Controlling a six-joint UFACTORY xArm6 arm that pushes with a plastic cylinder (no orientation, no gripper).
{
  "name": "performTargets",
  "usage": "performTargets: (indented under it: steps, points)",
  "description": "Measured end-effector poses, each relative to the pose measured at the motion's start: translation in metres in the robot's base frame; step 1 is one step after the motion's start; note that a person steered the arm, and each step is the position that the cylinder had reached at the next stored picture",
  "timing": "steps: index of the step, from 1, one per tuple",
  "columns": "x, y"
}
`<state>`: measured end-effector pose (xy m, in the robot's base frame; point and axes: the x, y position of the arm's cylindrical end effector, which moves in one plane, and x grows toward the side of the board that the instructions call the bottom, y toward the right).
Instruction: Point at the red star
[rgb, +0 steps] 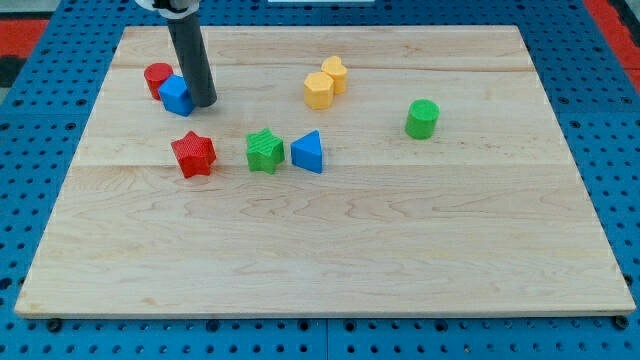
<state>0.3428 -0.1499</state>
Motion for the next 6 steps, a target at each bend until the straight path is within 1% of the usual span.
performTargets:
  steps: [1,3,4,5,6]
  points:
    - [0.024,-0.013]
    - [0.05,-0.086]
    - [0.085,-0.085]
    - [0.122,-0.059]
    - [0.139,0.0]
